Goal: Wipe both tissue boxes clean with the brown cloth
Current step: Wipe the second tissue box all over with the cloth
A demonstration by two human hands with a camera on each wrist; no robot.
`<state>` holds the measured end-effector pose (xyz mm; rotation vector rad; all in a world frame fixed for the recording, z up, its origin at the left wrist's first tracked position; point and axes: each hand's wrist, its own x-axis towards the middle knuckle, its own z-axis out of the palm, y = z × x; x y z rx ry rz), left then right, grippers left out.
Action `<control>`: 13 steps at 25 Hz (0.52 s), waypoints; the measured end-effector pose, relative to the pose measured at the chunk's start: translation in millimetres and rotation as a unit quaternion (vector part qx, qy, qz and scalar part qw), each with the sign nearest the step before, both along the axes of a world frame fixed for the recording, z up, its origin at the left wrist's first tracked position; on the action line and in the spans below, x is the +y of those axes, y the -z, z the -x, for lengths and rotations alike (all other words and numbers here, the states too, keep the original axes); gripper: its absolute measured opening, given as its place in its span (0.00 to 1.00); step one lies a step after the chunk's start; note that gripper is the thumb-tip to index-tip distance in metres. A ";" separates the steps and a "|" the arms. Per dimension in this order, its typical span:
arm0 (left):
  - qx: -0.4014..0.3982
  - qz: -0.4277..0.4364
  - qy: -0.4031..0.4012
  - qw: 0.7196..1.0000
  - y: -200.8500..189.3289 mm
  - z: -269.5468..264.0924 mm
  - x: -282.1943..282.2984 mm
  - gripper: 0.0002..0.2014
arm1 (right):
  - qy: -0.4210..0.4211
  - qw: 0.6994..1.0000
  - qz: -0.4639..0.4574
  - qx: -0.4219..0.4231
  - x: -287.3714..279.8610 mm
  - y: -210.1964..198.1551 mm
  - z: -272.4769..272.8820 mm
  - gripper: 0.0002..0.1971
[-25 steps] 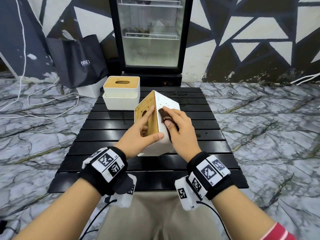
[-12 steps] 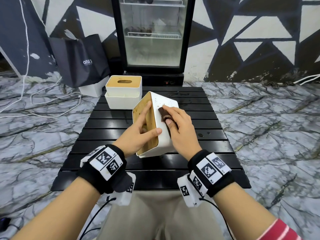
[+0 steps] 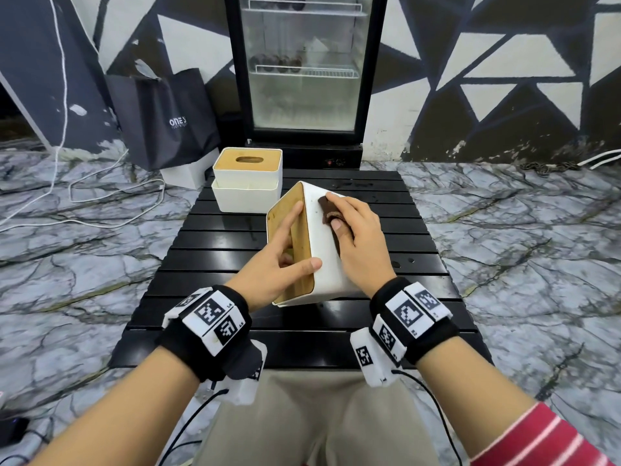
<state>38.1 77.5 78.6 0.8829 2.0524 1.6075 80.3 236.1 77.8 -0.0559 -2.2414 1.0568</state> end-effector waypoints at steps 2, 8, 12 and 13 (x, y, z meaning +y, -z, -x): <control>-0.009 -0.006 -0.005 1.000 -2.3 -0.1 -0.1 0.40 | 0.014 1.000 -0.001 0.000 3.1 2.5 3.6 0.21; -0.007 -0.005 0.020 1.000 -4.4 -1.7 1.4 0.42 | 0.015 0.999 -0.012 0.040 -10.0 1.6 1.7 0.22; 0.003 -0.004 0.022 1.000 -3.5 -1.7 1.8 0.42 | 0.021 0.999 -0.023 0.013 9.2 -4.9 17.8 0.22; 0.001 -0.008 0.022 1.000 -3.2 -1.0 1.7 0.42 | 0.028 1.000 -0.014 -0.005 13.0 -3.2 18.1 0.21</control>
